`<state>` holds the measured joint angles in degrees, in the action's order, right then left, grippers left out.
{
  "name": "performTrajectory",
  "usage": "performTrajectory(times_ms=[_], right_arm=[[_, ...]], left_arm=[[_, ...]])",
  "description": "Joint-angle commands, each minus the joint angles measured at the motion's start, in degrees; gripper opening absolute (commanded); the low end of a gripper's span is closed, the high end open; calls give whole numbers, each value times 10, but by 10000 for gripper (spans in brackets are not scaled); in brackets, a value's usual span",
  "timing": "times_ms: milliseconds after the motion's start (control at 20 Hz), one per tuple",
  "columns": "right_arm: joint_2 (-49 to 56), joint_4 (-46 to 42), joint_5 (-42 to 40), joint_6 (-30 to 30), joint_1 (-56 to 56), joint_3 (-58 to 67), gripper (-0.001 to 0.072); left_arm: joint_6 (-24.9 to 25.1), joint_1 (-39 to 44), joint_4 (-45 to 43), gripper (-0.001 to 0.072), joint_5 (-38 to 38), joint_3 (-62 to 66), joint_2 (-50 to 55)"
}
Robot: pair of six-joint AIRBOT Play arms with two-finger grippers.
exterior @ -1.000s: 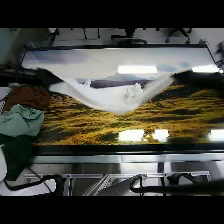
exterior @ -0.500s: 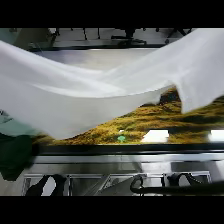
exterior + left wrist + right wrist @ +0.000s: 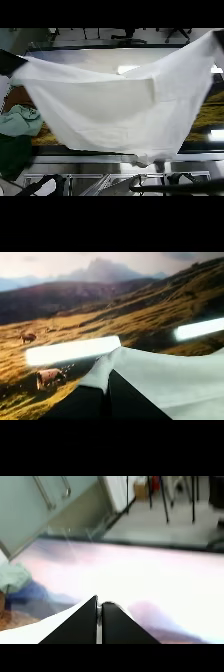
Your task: Fold the shirts.
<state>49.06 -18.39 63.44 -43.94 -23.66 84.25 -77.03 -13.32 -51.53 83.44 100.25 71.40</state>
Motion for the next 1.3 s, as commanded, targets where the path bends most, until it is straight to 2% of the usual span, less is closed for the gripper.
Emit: performTrajectory(times_ms=[0,200,350,450,650,700,850,1250], right_arm=[[141,-13,-76,52,64,-48,22],[283,-13,-175,78,110,-43,22],[320,-13,-220,82,105,-32,23],[320,-42,-216,79,100,-32,22],[320,-225,-191,-37,93,-42,21],[320,-248,-190,-43,94,-53,21],[321,-254,-216,-43,92,-85,21],[348,-251,-223,-45,102,-87,22]], left_arm=[[21,42,-68,9,-77,-78,136],[22,41,-68,9,-117,-48,293],[22,42,-68,9,-100,23,376],[22,42,-68,10,-77,71,415],[22,42,-75,10,-47,126,455],[22,42,-77,10,-56,123,459],[23,42,-104,10,-88,100,465],[68,52,-104,10,-108,98,495]])
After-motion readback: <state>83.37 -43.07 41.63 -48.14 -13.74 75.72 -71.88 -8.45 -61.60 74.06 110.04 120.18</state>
